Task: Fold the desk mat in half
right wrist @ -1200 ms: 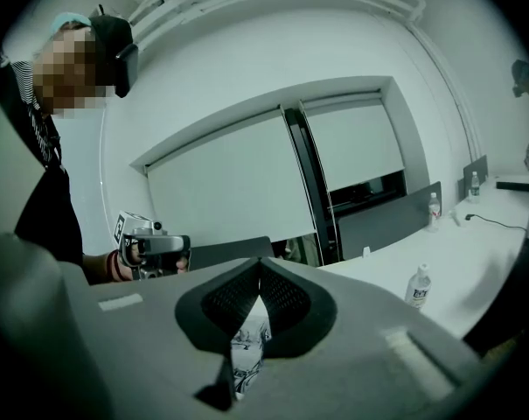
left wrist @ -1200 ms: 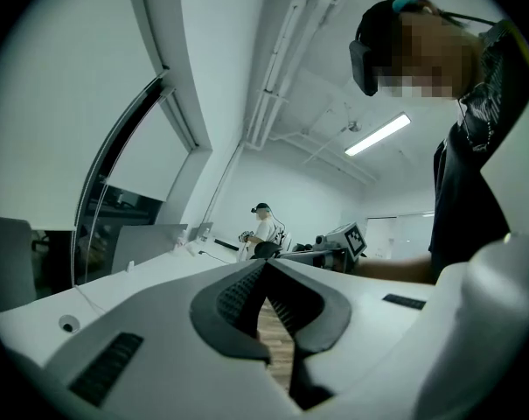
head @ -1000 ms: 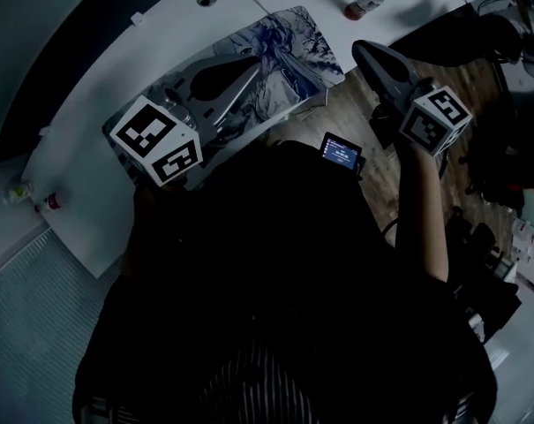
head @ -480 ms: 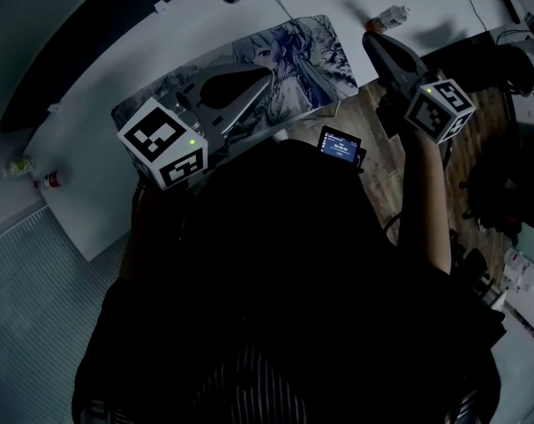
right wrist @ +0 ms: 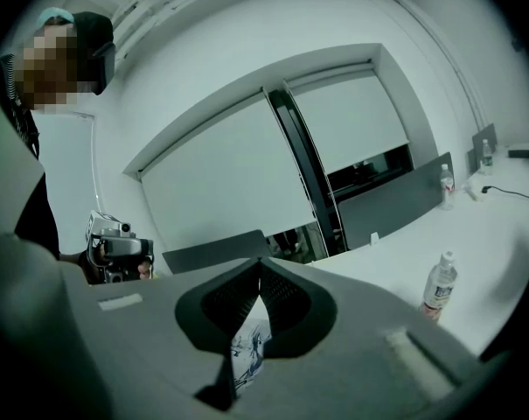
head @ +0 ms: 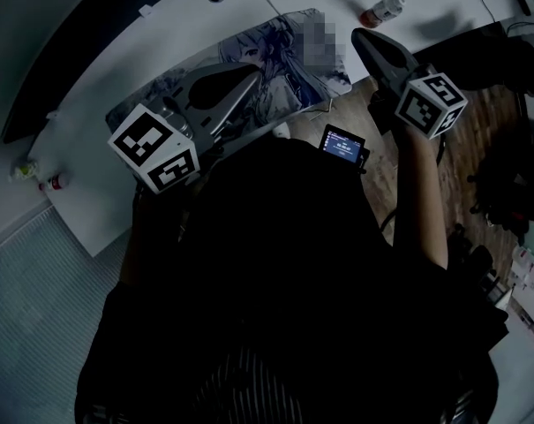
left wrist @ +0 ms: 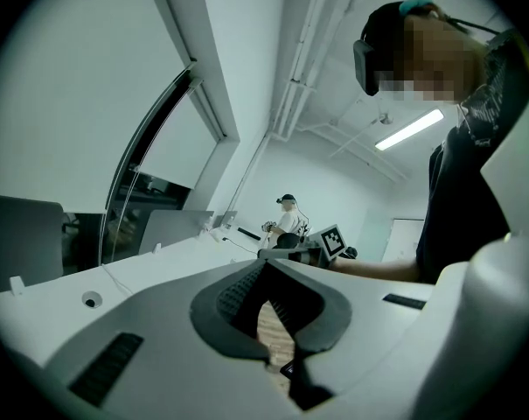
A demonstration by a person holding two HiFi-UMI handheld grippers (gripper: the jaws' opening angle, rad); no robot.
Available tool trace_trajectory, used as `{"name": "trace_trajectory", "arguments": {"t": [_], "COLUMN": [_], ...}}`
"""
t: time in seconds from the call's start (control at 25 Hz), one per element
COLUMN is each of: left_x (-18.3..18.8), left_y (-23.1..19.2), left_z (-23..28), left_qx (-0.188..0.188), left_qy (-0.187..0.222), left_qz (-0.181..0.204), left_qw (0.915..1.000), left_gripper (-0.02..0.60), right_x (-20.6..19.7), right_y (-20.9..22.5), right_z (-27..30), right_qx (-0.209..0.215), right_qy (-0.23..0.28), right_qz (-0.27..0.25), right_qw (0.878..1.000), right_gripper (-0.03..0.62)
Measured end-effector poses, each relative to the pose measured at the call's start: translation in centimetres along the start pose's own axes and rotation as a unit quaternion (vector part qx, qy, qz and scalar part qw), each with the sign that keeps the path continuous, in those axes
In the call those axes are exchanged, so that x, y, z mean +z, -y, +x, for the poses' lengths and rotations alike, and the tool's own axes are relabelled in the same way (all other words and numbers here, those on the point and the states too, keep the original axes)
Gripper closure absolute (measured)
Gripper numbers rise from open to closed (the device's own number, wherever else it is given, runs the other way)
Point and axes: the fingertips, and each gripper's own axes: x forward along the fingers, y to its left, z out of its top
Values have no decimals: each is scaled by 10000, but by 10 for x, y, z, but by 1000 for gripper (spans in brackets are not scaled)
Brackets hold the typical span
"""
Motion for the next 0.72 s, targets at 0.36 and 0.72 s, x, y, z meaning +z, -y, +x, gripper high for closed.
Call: {"name": "trace_trajectory", "arguments": {"t": [0.36, 0.72], "left_x": [-13, -23], "left_y": [-6, -27], "left_z": [32, 35], "left_qx": [168, 511], "left_qy": [-263, -420], "left_qz": [-266, -474], "left_qw": [9992, 9967], "left_gripper": [575, 575], "right_x": [-27, -51], "right_y": [47, 92], "right_z": [-3, 14], "right_qx": [34, 85], "right_qy": [-98, -224], "right_qz": [343, 538], "right_qw": [9994, 9983], "right_gripper": [589, 589]}}
